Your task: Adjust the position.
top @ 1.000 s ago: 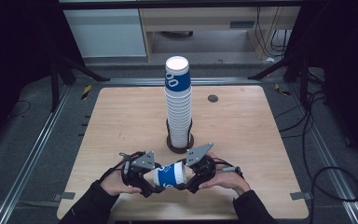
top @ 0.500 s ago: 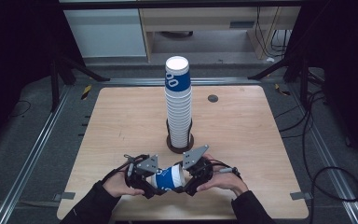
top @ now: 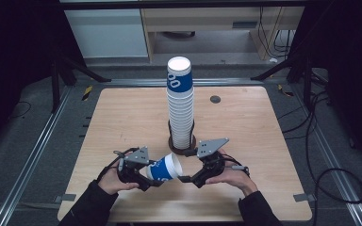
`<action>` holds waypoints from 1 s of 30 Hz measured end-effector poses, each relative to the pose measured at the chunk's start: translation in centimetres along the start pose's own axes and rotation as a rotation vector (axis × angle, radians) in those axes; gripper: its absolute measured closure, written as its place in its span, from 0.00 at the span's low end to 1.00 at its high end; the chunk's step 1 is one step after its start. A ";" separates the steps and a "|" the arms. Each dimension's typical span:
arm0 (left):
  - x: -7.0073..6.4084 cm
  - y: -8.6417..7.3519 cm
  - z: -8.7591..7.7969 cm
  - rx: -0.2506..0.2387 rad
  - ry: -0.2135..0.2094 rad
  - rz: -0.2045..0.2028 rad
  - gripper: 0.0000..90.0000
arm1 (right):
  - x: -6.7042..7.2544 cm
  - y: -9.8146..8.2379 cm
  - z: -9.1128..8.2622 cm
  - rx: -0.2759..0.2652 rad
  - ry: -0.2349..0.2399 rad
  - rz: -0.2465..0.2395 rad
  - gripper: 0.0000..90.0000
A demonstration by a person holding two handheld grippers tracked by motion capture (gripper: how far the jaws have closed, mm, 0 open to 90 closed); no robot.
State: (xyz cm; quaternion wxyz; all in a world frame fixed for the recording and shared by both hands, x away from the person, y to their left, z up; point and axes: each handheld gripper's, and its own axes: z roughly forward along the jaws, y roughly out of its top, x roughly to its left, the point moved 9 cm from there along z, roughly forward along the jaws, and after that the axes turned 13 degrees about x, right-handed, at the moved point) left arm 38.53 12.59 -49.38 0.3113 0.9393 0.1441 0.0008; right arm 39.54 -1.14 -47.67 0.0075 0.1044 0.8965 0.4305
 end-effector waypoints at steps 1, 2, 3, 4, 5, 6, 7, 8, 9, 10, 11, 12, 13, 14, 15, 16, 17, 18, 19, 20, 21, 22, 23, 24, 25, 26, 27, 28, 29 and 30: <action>0.1 0.1 -0.4 -0.024 0.005 -0.004 0.30 | -0.1 0.0 -0.2 -0.008 -0.005 0.007 0.10; 0.2 0.3 -0.7 -0.047 0.007 -0.009 0.30 | -0.3 0.1 -0.4 -0.016 -0.011 0.012 0.10; 0.2 0.5 -0.9 -0.069 0.009 -0.011 0.30 | -0.3 0.2 -0.5 -0.024 -0.011 0.017 0.10; 0.1 0.7 -1.2 -0.087 0.009 -0.010 0.30 | -0.3 0.3 -0.6 -0.036 -0.005 0.022 0.10; 0.0 0.8 -1.3 -0.101 0.007 -0.008 0.30 | -0.3 0.4 -0.7 -0.045 -0.001 0.027 0.10; -0.1 0.9 -1.4 -0.108 0.007 -0.004 0.30 | -0.3 0.5 -0.8 -0.051 0.002 0.030 0.10; -0.1 1.0 -1.5 -0.112 0.010 0.001 0.30 | -0.2 0.6 -0.8 -0.058 0.009 0.031 0.10; -0.3 1.1 -1.4 -0.117 0.006 0.002 0.30 | -0.1 0.7 -0.9 -0.065 0.015 0.033 0.10; -0.4 1.3 -1.4 -0.119 0.006 0.007 0.30 | -0.1 0.7 -0.9 -0.070 0.019 0.035 0.10; -0.6 1.3 -1.3 -0.119 0.007 0.010 0.30 | 0.0 0.9 -1.0 -0.079 0.028 0.037 0.10; -0.7 1.4 -1.2 -0.117 0.010 0.016 0.30 | 0.2 1.0 -1.0 -0.090 0.037 0.041 0.10; -0.8 1.5 -1.1 -0.118 0.008 0.020 0.30 | 0.3 1.1 -1.0 -0.096 0.046 0.043 0.10; -1.0 1.7 -1.0 -0.122 0.009 0.022 0.30 | 0.4 1.2 -0.9 -0.097 0.049 0.043 0.10; -1.1 1.7 -0.9 -0.121 0.007 0.025 0.30 | 0.4 1.2 -0.8 -0.096 0.051 0.041 0.10; -1.2 1.8 -0.9 -0.119 0.006 0.030 0.30 | 0.5 1.3 -0.8 -0.099 0.060 0.042 0.10; -1.3 1.9 -0.8 -0.121 0.004 0.033 0.30 | 0.6 1.3 -0.6 -0.099 0.062 0.043 0.09; -1.5 1.9 -0.7 -0.116 0.000 0.038 0.30 | 0.7 1.3 -0.5 -0.096 0.066 0.044 0.09; -1.6 2.0 -0.6 -0.114 0.004 0.041 0.30 | 0.7 1.4 -0.4 -0.096 0.071 0.045 0.09; -1.7 2.0 -0.4 -0.111 0.002 0.044 0.30 | 0.8 1.4 -0.3 -0.097 0.079 0.049 0.09; -1.8 2.1 -0.3 -0.106 0.001 0.050 0.30 | 0.9 1.4 -0.2 -0.098 0.088 0.050 0.09; -2.0 2.2 -0.1 -0.108 0.000 0.051 0.30 | 1.1 1.5 0.0 -0.100 0.097 0.051 0.09; -2.1 2.2 0.0 -0.102 -0.003 0.056 0.30 | 1.2 1.5 0.1 -0.101 0.109 0.053 0.10; -2.1 2.2 0.0 -0.103 -0.001 0.061 0.30 | 1.3 1.5 0.2 -0.097 0.114 0.054 0.10; -2.3 2.3 0.1 -0.104 -0.006 0.060 0.30 | 1.4 1.5 0.4 -0.092 0.116 0.053 0.10; -2.3 2.3 0.2 -0.102 -0.009 0.063 0.30 | 1.5 1.5 0.5 -0.089 0.123 0.056 0.11; -2.4 2.3 0.2 -0.102 -0.006 0.065 0.30 | 1.5 1.4 0.6 -0.084 0.129 0.060 0.12; -2.4 2.3 0.3 -0.097 -0.009 0.067 0.30 | 1.6 1.4 0.6 -0.083 0.135 0.063 0.13; -2.5 2.3 0.4 -0.097 -0.010 0.068 0.30 | 1.6 1.4 0.7 -0.083 0.143 0.067 0.14; -2.5 2.3 0.4 -0.096 -0.010 0.067 0.30 | 1.7 1.4 0.7 -0.086 0.151 0.070 0.15; -2.5 2.3 0.5 -0.094 -0.013 0.066 0.30 | 1.6 1.4 0.7 -0.084 0.150 0.069 0.15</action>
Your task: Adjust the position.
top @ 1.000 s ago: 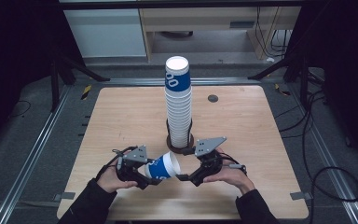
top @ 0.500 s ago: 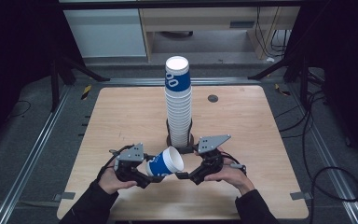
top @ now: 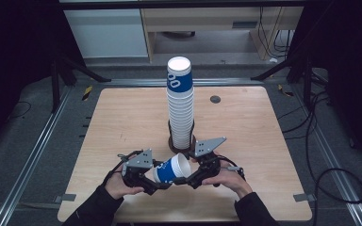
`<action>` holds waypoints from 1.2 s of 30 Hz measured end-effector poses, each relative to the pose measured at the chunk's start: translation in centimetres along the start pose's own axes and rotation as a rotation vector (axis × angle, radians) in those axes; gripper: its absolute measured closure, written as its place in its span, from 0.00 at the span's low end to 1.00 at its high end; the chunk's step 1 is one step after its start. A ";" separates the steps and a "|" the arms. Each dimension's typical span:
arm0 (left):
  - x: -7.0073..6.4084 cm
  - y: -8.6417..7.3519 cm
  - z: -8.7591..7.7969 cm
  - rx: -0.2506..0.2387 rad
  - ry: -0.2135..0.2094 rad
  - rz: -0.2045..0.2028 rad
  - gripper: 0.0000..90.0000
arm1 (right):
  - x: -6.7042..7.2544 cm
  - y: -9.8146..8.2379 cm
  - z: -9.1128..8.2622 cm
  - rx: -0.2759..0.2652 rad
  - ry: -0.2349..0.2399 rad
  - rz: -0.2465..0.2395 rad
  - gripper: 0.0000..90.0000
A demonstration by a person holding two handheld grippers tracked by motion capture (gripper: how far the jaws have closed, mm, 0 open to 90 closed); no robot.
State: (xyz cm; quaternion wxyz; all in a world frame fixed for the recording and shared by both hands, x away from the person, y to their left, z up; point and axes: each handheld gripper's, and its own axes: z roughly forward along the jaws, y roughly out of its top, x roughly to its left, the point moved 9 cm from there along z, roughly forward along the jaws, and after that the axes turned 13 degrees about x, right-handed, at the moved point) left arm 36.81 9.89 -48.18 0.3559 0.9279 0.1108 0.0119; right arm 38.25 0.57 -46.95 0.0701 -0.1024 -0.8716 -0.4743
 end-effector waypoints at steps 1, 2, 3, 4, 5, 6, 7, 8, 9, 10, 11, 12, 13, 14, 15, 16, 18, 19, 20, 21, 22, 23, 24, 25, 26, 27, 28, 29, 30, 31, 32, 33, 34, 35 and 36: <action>0.0 0.0 0.0 -0.001 -0.002 -0.002 0.30 | 0.0 -0.1 0.0 0.004 0.001 0.001 0.15; 0.0 0.0 0.0 -0.001 -0.005 -0.002 0.30 | 0.0 0.0 0.0 0.002 0.004 0.002 0.16; 0.0 -0.1 0.0 0.002 -0.005 -0.002 0.30 | 0.0 -0.1 0.0 0.003 0.004 0.002 0.16; 0.1 -0.1 0.0 0.001 -0.007 -0.002 0.30 | 0.0 0.0 0.0 0.003 0.005 0.001 0.17; 0.1 -0.1 0.0 0.003 -0.008 -0.003 0.30 | 0.0 0.0 -0.1 0.002 0.004 -0.001 0.17; 0.1 -0.1 0.0 0.001 -0.006 -0.005 0.30 | 0.0 0.0 -0.1 0.003 0.003 -0.002 0.17; 0.1 0.0 0.0 0.000 -0.011 -0.010 0.30 | 0.0 0.0 -0.1 0.003 0.001 -0.004 0.17; 0.0 -0.1 0.0 0.002 -0.015 -0.016 0.30 | 0.0 0.0 -0.1 0.006 0.000 -0.006 0.17; 0.1 -0.1 0.1 0.008 -0.010 -0.018 0.29 | 0.0 0.0 -0.1 0.011 -0.004 -0.011 0.18; 0.1 -0.2 0.1 0.016 -0.019 -0.024 0.26 | 0.0 -0.1 -0.2 0.018 -0.012 -0.018 0.18; 0.2 -0.4 0.1 0.028 -0.018 -0.024 0.24 | 0.0 -0.2 -0.2 0.026 -0.018 -0.024 0.18; 0.4 -0.5 0.1 0.035 -0.013 -0.030 0.23 | 0.0 -0.3 -0.3 0.036 -0.026 -0.027 0.18; 0.5 -0.7 0.2 0.046 -0.018 -0.036 0.22 | -0.1 -0.4 -0.3 0.049 -0.034 -0.032 0.18; 0.6 -0.8 0.2 0.055 -0.014 -0.038 0.22 | -0.2 -0.5 -0.3 0.061 -0.043 -0.035 0.17; 0.6 -1.0 0.3 0.069 -0.018 -0.042 0.22 | -0.3 -0.7 -0.2 0.082 -0.058 -0.043 0.17; 0.7 -1.2 0.4 0.084 -0.021 -0.044 0.21 | -0.3 -1.0 -0.1 0.102 -0.064 -0.048 0.17; 0.7 -1.5 0.8 0.114 -0.026 -0.044 0.21 | -0.3 -1.4 0.2 0.138 -0.077 -0.064 0.17; 0.7 -1.7 1.0 0.133 -0.027 -0.037 0.21 | -0.3 -1.6 0.5 0.155 -0.077 -0.068 0.17; 0.6 -1.9 1.2 0.151 -0.031 -0.035 0.21 | -0.3 -1.7 0.7 0.167 -0.078 -0.073 0.17; 0.5 -2.0 1.5 0.167 -0.033 -0.030 0.21 | -0.3 -1.8 0.9 0.178 -0.077 -0.076 0.17; 0.4 -2.1 1.7 0.180 -0.036 -0.027 0.21 | -0.2 -1.9 1.1 0.189 -0.075 -0.080 0.17; 0.3 -2.2 1.9 0.194 -0.041 -0.020 0.21 | -0.1 -2.0 1.2 0.197 -0.073 -0.083 0.17; 0.2 -2.3 2.1 0.204 -0.046 -0.011 0.22 | 0.0 -2.1 1.4 0.203 -0.071 -0.086 0.17; 0.1 -2.4 2.3 0.212 -0.048 -0.006 0.22 | 0.0 -2.1 1.5 0.210 -0.068 -0.093 0.17; 0.0 -2.4 2.4 0.217 -0.049 -0.003 0.23 | 0.1 -2.2 1.7 0.217 -0.065 -0.095 0.17; -0.1 -2.4 2.4 0.226 -0.055 0.002 0.24 | 0.2 -2.3 1.8 0.223 -0.062 -0.100 0.17; -0.2 -2.4 2.5 0.227 -0.059 0.005 0.25 | 0.2 -2.3 1.9 0.229 -0.059 -0.105 0.17; -0.2 -2.5 2.6 0.234 -0.062 0.008 0.26 | 0.3 -2.4 2.0 0.233 -0.059 -0.108 0.17; -0.3 -2.5 2.6 0.236 -0.068 0.007 0.28 | 0.3 -2.4 2.0 0.237 -0.059 -0.107 0.17; -0.3 -2.5 2.6 0.236 -0.073 0.008 0.30 | 0.4 -2.4 2.1 0.238 -0.058 -0.108 0.17; -0.3 -2.5 2.6 0.237 -0.074 0.009 0.30 | 0.4 -2.5 2.1 0.239 -0.056 -0.109 0.17; -0.4 -2.6 2.6 0.238 -0.072 0.011 0.31 | 0.4 -2.5 2.1 0.240 -0.055 -0.109 0.17; -0.3 -2.6 2.6 0.238 -0.071 0.012 0.31 | 0.4 -2.5 2.1 0.240 -0.055 -0.110 0.17; -0.3 -2.6 2.6 0.236 -0.067 0.013 0.31 | 0.4 -2.5 2.1 0.240 -0.055 -0.110 0.17; -0.3 -2.5 2.6 0.230 -0.066 0.008 0.31 | 0.3 -2.5 2.1 0.239 -0.056 -0.109 0.16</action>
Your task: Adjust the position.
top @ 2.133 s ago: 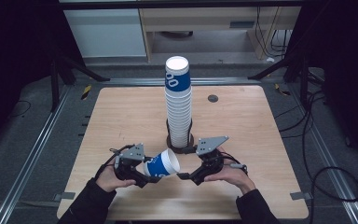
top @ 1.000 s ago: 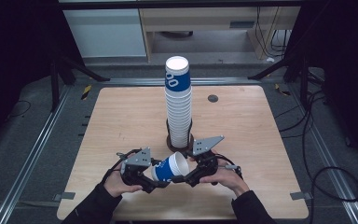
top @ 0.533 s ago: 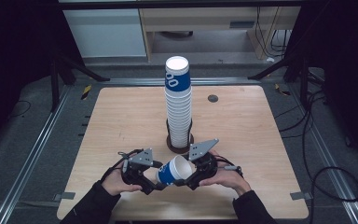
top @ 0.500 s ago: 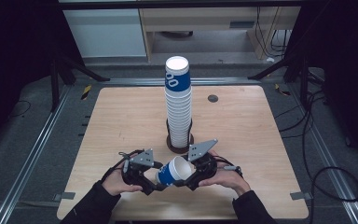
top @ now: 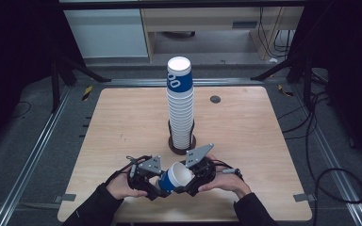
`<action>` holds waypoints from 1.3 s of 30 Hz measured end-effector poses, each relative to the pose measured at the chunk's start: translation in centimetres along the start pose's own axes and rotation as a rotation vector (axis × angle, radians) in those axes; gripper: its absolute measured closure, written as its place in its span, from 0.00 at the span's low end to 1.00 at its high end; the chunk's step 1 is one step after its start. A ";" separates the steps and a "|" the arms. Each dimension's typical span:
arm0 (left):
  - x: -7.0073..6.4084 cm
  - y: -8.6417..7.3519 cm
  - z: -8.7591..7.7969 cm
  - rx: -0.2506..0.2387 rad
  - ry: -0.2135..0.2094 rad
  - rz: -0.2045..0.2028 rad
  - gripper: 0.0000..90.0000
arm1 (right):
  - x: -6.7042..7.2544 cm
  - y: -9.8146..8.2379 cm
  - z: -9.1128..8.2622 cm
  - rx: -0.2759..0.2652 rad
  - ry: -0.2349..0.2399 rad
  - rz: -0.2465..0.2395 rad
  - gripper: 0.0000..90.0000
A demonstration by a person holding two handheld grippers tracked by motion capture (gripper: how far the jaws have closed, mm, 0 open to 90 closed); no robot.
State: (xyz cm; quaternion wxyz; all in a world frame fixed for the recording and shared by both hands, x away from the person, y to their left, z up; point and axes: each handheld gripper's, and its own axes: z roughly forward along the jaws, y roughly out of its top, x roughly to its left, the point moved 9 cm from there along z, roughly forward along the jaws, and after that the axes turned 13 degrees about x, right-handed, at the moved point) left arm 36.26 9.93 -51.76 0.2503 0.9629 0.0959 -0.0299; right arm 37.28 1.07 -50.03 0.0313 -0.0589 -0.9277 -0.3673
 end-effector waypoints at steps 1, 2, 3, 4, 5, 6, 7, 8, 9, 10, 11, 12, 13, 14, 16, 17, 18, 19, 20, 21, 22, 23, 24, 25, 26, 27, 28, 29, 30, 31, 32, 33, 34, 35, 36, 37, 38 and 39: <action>0.1 0.0 -0.1 -0.007 0.002 -0.002 0.31 | -0.1 0.0 0.0 -0.002 -0.003 0.003 0.16; 0.2 0.0 -0.2 -0.005 0.007 0.002 0.31 | -0.1 0.1 0.0 -0.008 -0.009 0.005 0.15; 0.2 0.0 -0.3 -0.012 0.010 -0.006 0.31 | -0.3 0.2 -0.1 -0.017 -0.017 0.007 0.14; 0.3 0.1 -0.4 -0.022 0.013 -0.013 0.31 | -0.4 0.3 -0.2 -0.031 -0.026 0.008 0.13; 0.4 0.1 -0.5 -0.029 0.015 -0.017 0.31 | -0.5 0.4 -0.4 -0.044 -0.034 0.014 0.11; 0.5 0.1 -0.6 -0.040 0.014 -0.030 0.31 | -0.6 0.5 -0.6 -0.058 -0.038 0.021 0.10; 0.7 0.1 -0.8 -0.048 0.016 -0.034 0.31 | -0.7 0.6 -0.9 -0.072 -0.038 0.028 0.10; 0.8 0.0 -0.9 -0.055 0.020 -0.041 0.31 | -0.8 0.7 -1.2 -0.084 -0.042 0.033 0.09; 1.0 0.0 -1.1 -0.063 0.023 -0.047 0.31 | -0.9 0.8 -1.4 -0.096 -0.050 0.038 0.09; 1.2 0.0 -1.3 -0.079 0.027 -0.060 0.31 | -1.1 0.8 -1.7 -0.105 -0.058 0.045 0.08; 1.4 -0.1 -1.5 -0.089 0.033 -0.066 0.31 | -1.3 0.9 -2.0 -0.118 -0.067 0.054 0.08; 1.6 -0.2 -1.7 -0.099 0.039 -0.075 0.31 | -1.5 0.9 -2.4 -0.133 -0.076 0.063 0.08; 1.9 -0.2 -1.9 -0.111 0.046 -0.084 0.31 | -1.7 1.0 -2.7 -0.147 -0.082 0.072 0.08; 2.1 -0.3 -2.2 -0.126 0.053 -0.093 0.31 | -1.9 1.0 -3.0 -0.159 -0.088 0.079 0.08; 2.5 -0.2 -2.8 -0.163 0.069 -0.112 0.31 | -2.2 1.0 -3.6 -0.181 -0.101 0.096 0.08; 2.7 -0.2 -3.1 -0.185 0.074 -0.122 0.31 | -2.4 1.0 -3.8 -0.188 -0.107 0.103 0.08; 2.9 -0.1 -3.4 -0.211 0.080 -0.133 0.31 | -2.4 1.0 -4.0 -0.198 -0.107 0.108 0.08; 3.0 0.0 -3.7 -0.233 0.084 -0.142 0.31 | -2.5 1.1 -4.2 -0.209 -0.105 0.114 0.08; 3.0 0.1 -4.0 -0.252 0.091 -0.147 0.31 | -2.5 1.1 -4.3 -0.219 -0.103 0.119 0.07; 3.1 0.2 -4.2 -0.268 0.098 -0.151 0.31 | -2.6 1.2 -4.4 -0.223 -0.103 0.122 0.07; 3.1 0.3 -4.4 -0.284 0.101 -0.151 0.31 | -2.6 1.2 -4.4 -0.225 -0.107 0.124 0.07; 3.1 0.4 -4.5 -0.296 0.106 -0.154 0.31 | -2.6 1.2 -4.4 -0.232 -0.107 0.125 0.07; 3.0 0.5 -4.5 -0.304 0.105 -0.151 0.31 | -2.6 1.3 -4.5 -0.238 -0.103 0.128 0.07; 2.9 0.6 -4.5 -0.307 0.110 -0.146 0.31 | -2.6 1.4 -4.5 -0.244 -0.101 0.132 0.08; 2.8 0.8 -4.5 -0.312 0.114 -0.146 0.31 | -2.6 1.5 -4.5 -0.252 -0.099 0.135 0.08; 2.6 0.9 -4.4 -0.310 0.111 -0.140 0.31 | -2.5 1.6 -4.5 -0.262 -0.091 0.139 0.08; 2.5 1.0 -4.3 -0.308 0.114 -0.133 0.31 | -2.4 1.8 -4.4 -0.274 -0.076 0.148 0.09; 2.3 1.1 -4.2 -0.307 0.115 -0.129 0.31 | -2.3 1.9 -4.4 -0.284 -0.063 0.153 0.09; 2.2 1.3 -4.2 -0.307 0.113 -0.126 0.31 | -2.2 2.1 -4.4 -0.293 -0.054 0.155 0.10; 2.1 1.4 -4.1 -0.309 0.117 -0.124 0.31 | -2.2 2.1 -4.3 -0.293 -0.054 0.156 0.10; 2.0 1.5 -4.1 -0.311 0.117 -0.122 0.31 | -2.1 2.2 -4.2 -0.294 -0.050 0.156 0.10; 1.8 1.6 -4.0 -0.311 0.119 -0.120 0.31 | -2.1 2.2 -4.1 -0.298 -0.044 0.157 0.11; 1.8 1.8 -4.0 -0.313 0.124 -0.117 0.31 | -2.0 2.3 -4.0 -0.299 -0.040 0.155 0.11; 1.6 1.9 -3.9 -0.311 0.121 -0.115 0.31 | -1.9 2.4 -3.9 -0.298 -0.034 0.157 0.12; 1.5 2.0 -3.8 -0.308 0.127 -0.112 0.31 | -1.8 2.5 -3.8 -0.302 -0.028 0.154 0.12; 1.5 2.1 -3.7 -0.310 0.131 -0.112 0.31 | -1.7 2.5 -3.7 -0.305 -0.022 0.153 0.13; 1.4 2.2 -3.6 -0.308 0.128 -0.109 0.31 | -1.7 2.6 -3.6 -0.306 -0.019 0.155 0.13; 1.3 2.3 -3.5 -0.309 0.134 -0.109 0.31 | -1.6 2.7 -3.5 -0.308 -0.015 0.154 0.13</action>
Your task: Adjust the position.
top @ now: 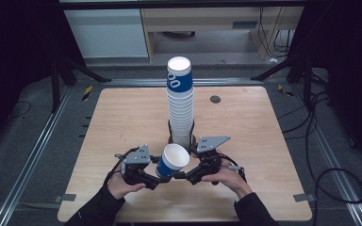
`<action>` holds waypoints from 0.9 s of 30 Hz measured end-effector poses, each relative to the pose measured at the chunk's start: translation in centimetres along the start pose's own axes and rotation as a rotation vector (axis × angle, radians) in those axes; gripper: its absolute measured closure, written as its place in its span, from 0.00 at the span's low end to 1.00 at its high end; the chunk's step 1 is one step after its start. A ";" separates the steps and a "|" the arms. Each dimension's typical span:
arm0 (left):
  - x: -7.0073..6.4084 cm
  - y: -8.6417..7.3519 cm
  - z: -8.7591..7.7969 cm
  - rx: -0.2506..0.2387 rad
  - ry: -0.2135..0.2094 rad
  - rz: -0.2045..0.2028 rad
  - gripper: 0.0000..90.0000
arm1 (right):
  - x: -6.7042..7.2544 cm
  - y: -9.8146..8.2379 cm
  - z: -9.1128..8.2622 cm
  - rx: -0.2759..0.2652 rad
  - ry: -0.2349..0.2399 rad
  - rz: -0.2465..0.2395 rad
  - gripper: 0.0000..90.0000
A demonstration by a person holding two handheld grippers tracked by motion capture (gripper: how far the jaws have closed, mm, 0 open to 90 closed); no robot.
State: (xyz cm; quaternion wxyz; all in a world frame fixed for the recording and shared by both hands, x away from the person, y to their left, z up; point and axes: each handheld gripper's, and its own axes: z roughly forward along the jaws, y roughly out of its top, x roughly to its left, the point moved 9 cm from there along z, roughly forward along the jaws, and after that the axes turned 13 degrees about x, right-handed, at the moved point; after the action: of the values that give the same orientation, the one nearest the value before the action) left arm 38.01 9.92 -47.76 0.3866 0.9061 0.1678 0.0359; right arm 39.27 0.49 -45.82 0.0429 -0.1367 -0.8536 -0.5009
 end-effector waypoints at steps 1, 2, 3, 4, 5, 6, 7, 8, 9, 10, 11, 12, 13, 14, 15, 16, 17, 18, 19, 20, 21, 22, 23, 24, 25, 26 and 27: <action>-0.1 0.0 0.1 0.003 -0.007 0.001 0.31 | 0.1 0.0 0.1 0.001 0.004 0.001 0.14; -0.2 0.0 0.2 0.003 -0.003 0.003 0.31 | 0.1 0.0 0.3 0.001 0.006 0.000 0.15; -0.3 0.1 0.3 0.002 -0.005 -0.001 0.31 | 0.2 0.0 0.4 -0.001 0.009 -0.003 0.17; -0.4 0.1 0.4 0.005 -0.009 0.001 0.31 | 0.3 0.1 0.5 -0.006 0.012 -0.003 0.18; -0.4 0.1 0.5 0.005 -0.004 0.004 0.31 | 0.3 0.1 0.5 -0.007 0.014 0.000 0.19; -0.5 0.1 0.6 0.006 -0.007 0.001 0.31 | 0.2 0.1 0.5 -0.010 0.011 0.000 0.20; -0.5 0.1 0.6 0.006 -0.007 0.000 0.31 | 0.2 0.1 0.6 -0.011 0.012 0.002 0.21; -0.5 0.1 0.6 0.003 -0.007 -0.001 0.31 | 0.2 0.0 0.6 -0.012 0.015 0.005 0.21; -0.5 0.1 0.6 0.001 -0.011 -0.004 0.31 | 0.2 0.0 0.5 -0.016 0.013 0.003 0.22; -0.4 0.1 0.6 0.000 -0.009 -0.004 0.31 | 0.2 0.1 0.5 -0.018 0.014 0.005 0.22; -0.4 0.1 0.6 -0.001 -0.011 -0.005 0.31 | 0.2 0.1 0.5 -0.018 0.012 0.002 0.23; -0.4 0.1 0.6 -0.004 -0.012 -0.008 0.31 | 0.2 0.1 0.5 -0.020 0.011 -0.001 0.23; -0.4 0.2 0.5 -0.008 -0.012 -0.009 0.31 | 0.2 0.1 0.5 -0.024 0.009 -0.003 0.23; -0.4 0.2 0.5 -0.008 -0.013 -0.011 0.31 | 0.2 0.2 0.4 -0.026 0.007 -0.002 0.23; -0.4 0.2 0.5 -0.013 -0.010 -0.010 0.30 | 0.2 0.2 0.4 -0.028 0.004 -0.007 0.23; -0.4 0.2 0.4 -0.016 -0.013 -0.011 0.30 | 0.2 0.3 0.4 -0.032 0.003 -0.009 0.23; -0.4 0.2 0.4 -0.013 -0.016 -0.011 0.30 | 0.2 0.3 0.3 -0.033 0.003 -0.009 0.24; -0.4 0.1 0.4 -0.007 -0.008 -0.011 0.30 | 0.2 0.3 0.2 -0.032 0.000 -0.012 0.24; -0.3 0.0 0.5 0.001 -0.006 -0.012 0.29 | 0.2 0.4 0.1 -0.037 -0.012 -0.017 0.24; -0.1 -0.2 0.5 0.008 -0.004 -0.016 0.29 | 0.1 0.5 -0.1 -0.042 -0.018 -0.016 0.24; 0.0 -0.3 0.4 0.010 -0.001 -0.022 0.28 | 0.0 0.6 -0.4 -0.047 -0.023 -0.014 0.24; 0.2 -0.4 0.4 0.014 -0.002 -0.031 0.28 | -0.1 0.7 -0.7 -0.054 -0.032 -0.013 0.24; 0.4 -0.5 0.4 0.015 0.006 -0.032 0.28 | -0.3 0.7 -1.0 -0.057 -0.040 -0.010 0.24; 0.5 -0.6 0.3 0.018 0.009 -0.039 0.28 | -0.4 0.7 -1.3 -0.057 -0.054 -0.008 0.23; 0.7 -0.8 0.2 0.020 0.012 -0.044 0.27 | -0.6 0.8 -1.6 -0.059 -0.064 -0.004 0.23; 0.9 -0.9 0.1 0.024 0.018 -0.050 0.27 | -0.8 0.8 -1.9 -0.063 -0.076 0.000 0.23; 1.2 -1.1 0.0 0.030 0.030 -0.057 0.27 | -1.0 0.8 -2.2 -0.068 -0.083 0.007 0.23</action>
State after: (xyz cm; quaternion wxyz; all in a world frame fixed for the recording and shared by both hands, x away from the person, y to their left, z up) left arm 38.79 11.02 -48.66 0.3710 0.9062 0.1997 0.0362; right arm 40.27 -1.28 -44.25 0.0045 -0.1617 -0.8367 -0.5233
